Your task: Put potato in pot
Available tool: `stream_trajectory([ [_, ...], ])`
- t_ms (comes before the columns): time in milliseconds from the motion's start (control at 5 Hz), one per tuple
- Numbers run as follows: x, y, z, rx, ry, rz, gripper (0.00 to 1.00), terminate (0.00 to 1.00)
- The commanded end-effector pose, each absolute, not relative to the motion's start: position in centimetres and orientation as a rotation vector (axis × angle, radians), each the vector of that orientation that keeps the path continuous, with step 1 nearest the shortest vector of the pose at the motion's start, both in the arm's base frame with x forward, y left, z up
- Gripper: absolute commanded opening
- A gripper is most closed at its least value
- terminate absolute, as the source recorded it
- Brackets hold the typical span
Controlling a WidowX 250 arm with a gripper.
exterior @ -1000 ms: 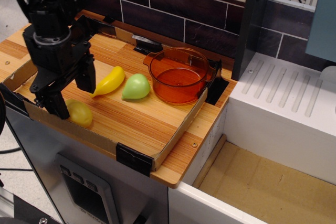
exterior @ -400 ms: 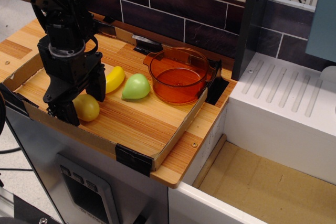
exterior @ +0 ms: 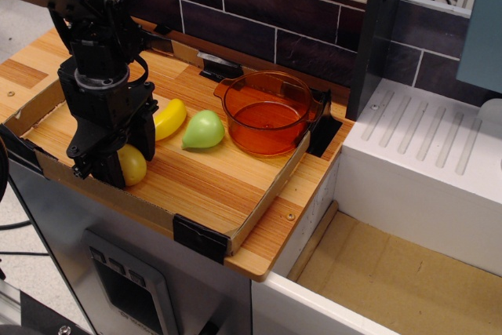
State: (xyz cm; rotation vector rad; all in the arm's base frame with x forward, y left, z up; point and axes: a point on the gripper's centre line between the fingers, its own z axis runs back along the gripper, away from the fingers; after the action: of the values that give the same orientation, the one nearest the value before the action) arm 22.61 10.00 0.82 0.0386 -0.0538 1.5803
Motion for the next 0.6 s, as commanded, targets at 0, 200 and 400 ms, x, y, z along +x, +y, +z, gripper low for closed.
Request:
stream_trajectory([
  [0, 25.1, 9.3, 6.7, -0.051, -0.07, 1.623, 0.0, 0.0],
  [200, 27.0, 7.6, 10.5, -0.099, -0.025, 1.641, 0.0, 0.0],
  [400, 28.7, 6.4, 12.6, -0.128, 0.008, 1.667, 0.0, 0.0],
])
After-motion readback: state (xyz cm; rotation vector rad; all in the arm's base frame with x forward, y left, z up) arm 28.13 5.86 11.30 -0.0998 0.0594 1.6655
